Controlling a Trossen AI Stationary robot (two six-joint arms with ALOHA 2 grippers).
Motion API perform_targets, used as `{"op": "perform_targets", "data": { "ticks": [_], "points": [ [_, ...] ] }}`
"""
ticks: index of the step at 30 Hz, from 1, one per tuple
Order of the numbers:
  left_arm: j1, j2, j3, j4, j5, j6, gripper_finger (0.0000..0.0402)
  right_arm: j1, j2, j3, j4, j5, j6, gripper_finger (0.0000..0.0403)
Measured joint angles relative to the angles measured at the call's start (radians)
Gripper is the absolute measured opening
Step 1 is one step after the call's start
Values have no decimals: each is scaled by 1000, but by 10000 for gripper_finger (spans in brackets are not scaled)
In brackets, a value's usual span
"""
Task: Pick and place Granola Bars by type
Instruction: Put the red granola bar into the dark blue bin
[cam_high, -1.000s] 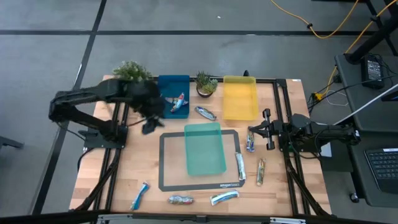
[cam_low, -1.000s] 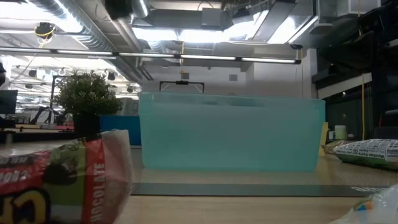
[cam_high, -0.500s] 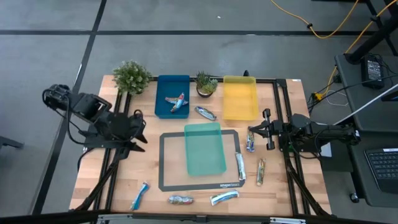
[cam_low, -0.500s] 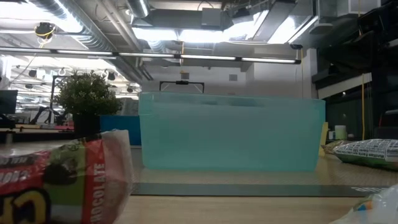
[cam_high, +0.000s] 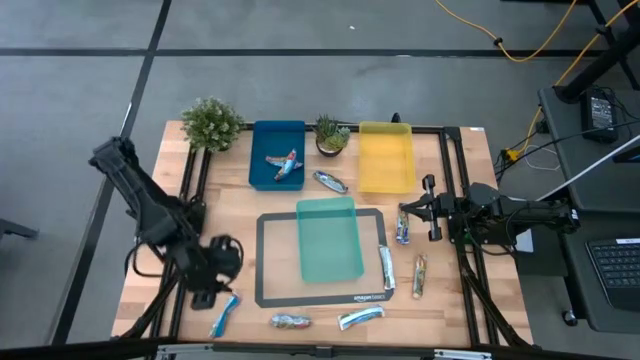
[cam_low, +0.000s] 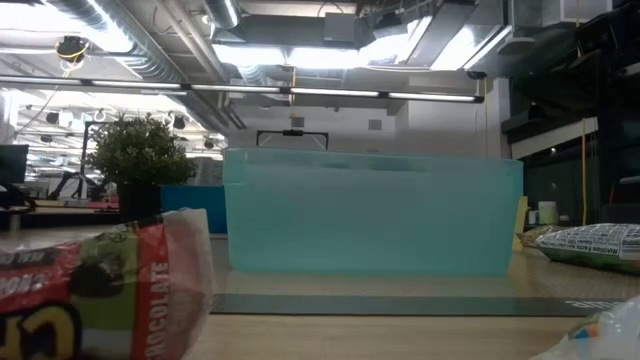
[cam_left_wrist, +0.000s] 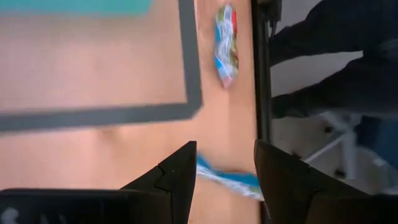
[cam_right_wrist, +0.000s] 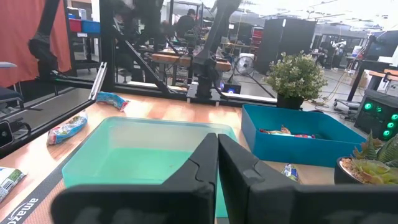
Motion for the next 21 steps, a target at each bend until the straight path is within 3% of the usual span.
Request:
{"op": "perform_targets", "data": {
  "ticks": [6,21],
  "points": [
    [-73,38,-102,167,-9,-250,150,0,0,0,0,0,0,17],
    [-226,223,-103,179,-7,-821,160,0,0,0,0,0,0,16]
  ]
}}
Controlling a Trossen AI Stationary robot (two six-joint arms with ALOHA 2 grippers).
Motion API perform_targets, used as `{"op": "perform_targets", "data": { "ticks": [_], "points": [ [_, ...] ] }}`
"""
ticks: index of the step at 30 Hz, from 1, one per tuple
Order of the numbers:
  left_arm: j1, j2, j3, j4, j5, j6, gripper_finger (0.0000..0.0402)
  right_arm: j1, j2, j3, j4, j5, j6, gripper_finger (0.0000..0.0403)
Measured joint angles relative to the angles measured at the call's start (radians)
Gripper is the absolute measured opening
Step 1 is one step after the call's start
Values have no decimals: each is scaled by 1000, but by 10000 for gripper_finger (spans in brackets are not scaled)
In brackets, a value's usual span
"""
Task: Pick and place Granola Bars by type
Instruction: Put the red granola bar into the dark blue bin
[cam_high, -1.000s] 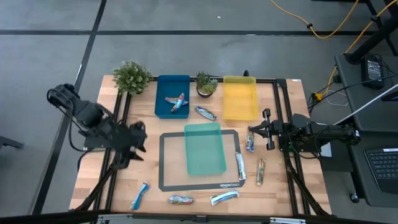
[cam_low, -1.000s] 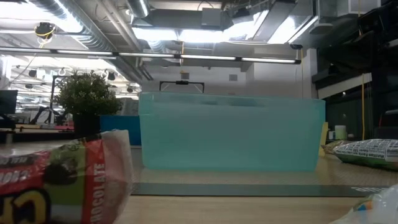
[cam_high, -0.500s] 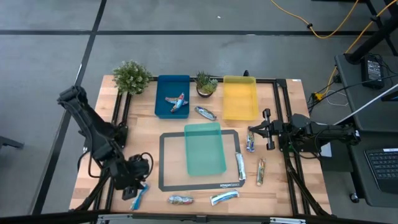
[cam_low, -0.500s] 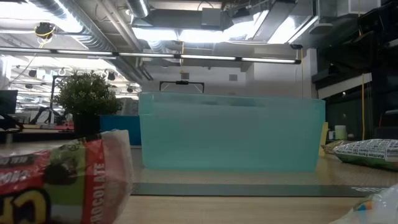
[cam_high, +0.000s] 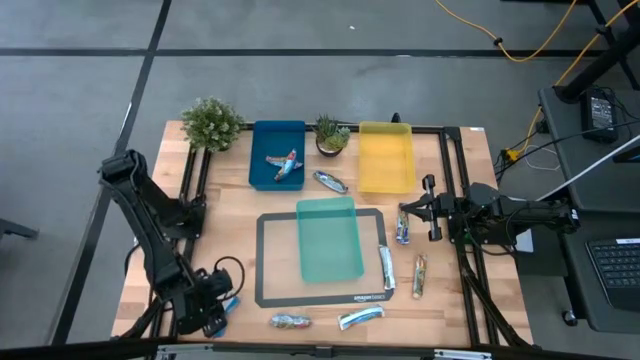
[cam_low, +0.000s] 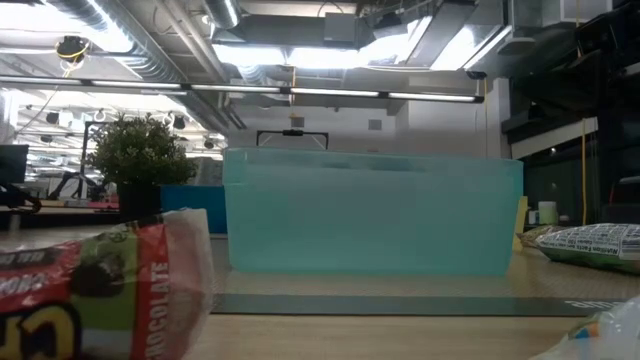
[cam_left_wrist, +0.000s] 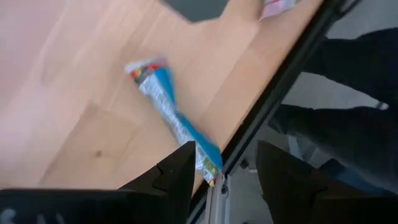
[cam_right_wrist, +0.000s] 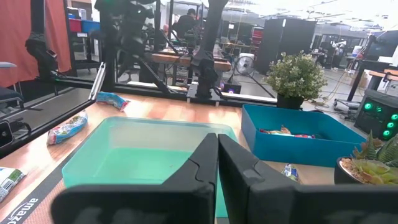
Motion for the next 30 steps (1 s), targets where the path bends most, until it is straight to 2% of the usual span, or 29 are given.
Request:
{"op": "perform_targets", "data": {
  "ticks": [7,17,24,30],
  "points": [
    [-19,39,0,-1,27,-149,200,0,0,0,0,0,0,16],
    [-18,91,0,19,-37,-159,258,0,0,0,0,0,0,16],
    [-7,157,0,71,-36,-174,281,0,0,0,0,0,0,17],
    [-3,223,0,73,-31,-220,284,0,0,0,0,0,0,17]
  ]
}}
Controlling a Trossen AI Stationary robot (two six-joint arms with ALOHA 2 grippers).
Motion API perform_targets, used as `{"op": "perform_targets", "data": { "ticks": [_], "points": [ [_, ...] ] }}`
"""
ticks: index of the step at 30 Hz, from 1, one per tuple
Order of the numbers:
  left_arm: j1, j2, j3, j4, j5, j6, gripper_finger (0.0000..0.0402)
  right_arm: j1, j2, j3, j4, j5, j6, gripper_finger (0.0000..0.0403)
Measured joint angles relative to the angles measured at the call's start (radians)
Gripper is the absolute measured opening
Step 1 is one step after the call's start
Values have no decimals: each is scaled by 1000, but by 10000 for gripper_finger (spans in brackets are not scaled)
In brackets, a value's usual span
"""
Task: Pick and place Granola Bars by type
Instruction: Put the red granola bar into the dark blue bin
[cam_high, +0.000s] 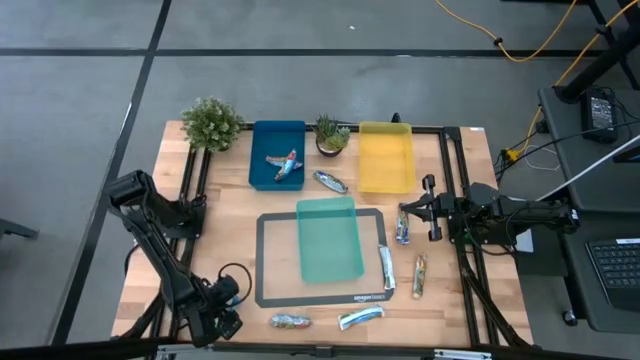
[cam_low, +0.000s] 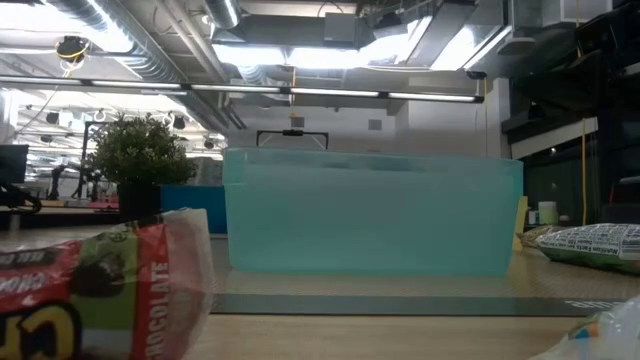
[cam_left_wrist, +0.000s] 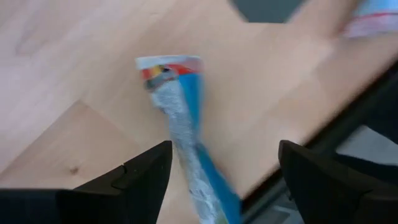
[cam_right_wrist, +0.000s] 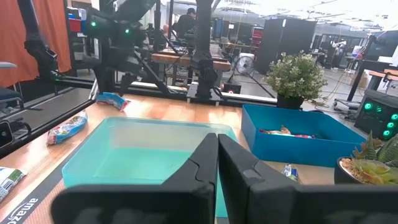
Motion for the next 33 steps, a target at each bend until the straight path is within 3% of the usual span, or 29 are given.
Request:
{"op": "perform_targets", "data": {
  "ticks": [5,15,21,33],
  "points": [
    [0,55,0,-11,55,-50,283,0,0,0,0,0,0,16],
    [0,73,0,-3,55,-49,267,0,0,0,0,0,0,17],
    [0,73,0,-7,56,-48,206,0,0,0,0,0,0,16],
    [0,73,0,-6,83,-40,39,0,0,0,0,0,0,16]
  ]
}}
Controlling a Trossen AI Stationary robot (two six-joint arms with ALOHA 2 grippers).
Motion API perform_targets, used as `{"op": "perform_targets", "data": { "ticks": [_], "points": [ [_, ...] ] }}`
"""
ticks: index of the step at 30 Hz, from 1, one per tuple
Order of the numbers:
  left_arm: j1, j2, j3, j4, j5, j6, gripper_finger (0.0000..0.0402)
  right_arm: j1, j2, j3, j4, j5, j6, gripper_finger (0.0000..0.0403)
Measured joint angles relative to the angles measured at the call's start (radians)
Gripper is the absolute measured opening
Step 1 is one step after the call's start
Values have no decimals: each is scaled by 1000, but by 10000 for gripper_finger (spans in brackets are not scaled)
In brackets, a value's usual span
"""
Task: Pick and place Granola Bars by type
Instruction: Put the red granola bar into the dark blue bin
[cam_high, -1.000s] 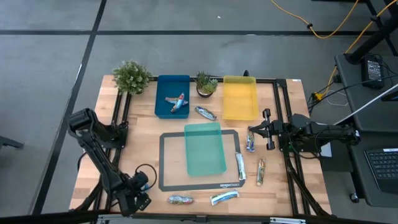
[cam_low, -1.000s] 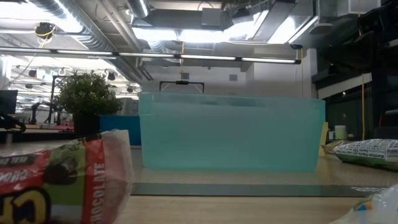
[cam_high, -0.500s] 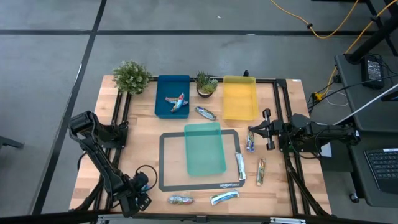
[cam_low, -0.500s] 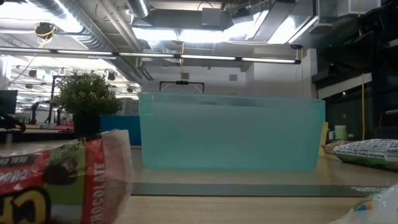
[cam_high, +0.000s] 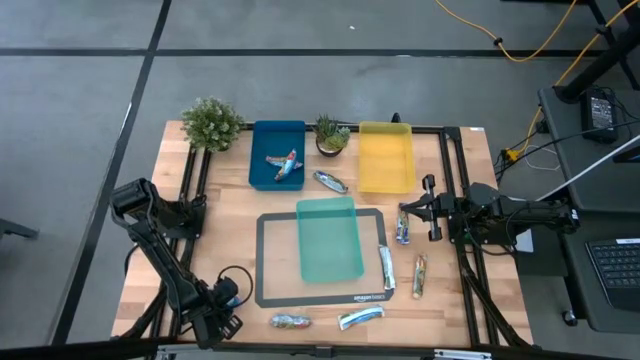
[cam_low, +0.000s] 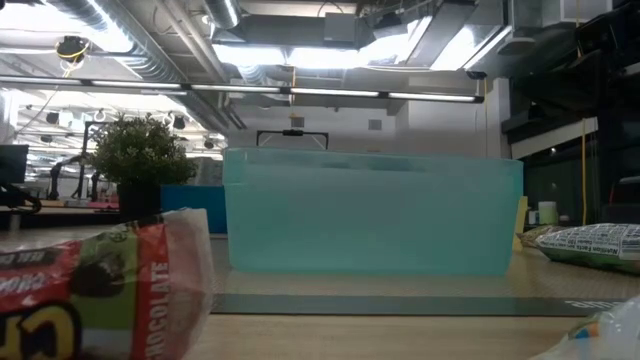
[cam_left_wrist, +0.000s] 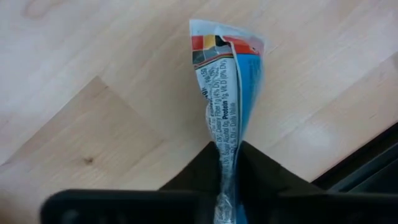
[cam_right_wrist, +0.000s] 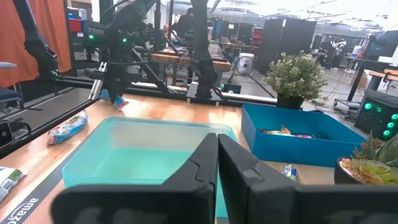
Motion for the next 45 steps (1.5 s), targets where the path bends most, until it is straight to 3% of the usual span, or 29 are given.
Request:
{"op": "perform_targets", "data": {
  "ticks": [4,10,17,21,28,36,41,45],
  "points": [
    [18,-31,0,-1,1,23,9,0,0,0,0,0,0,16],
    [119,-183,1,-35,-37,217,14,0,0,0,0,0,0,17],
    [221,-394,56,-130,-291,446,6,0,0,0,0,0,0,16],
    [262,-475,69,-130,-338,543,10,0,0,0,0,0,0,16],
    [351,-532,101,-130,-279,739,8,0,0,0,0,0,0,17],
    [598,-535,160,-162,-51,1021,7,0,0,0,0,0,0,16],
    [805,-536,273,-216,-39,1271,7,0,0,0,0,0,0,16],
    [946,-536,355,-284,-77,1387,6,0,0,0,0,0,0,17]
  ]
}}
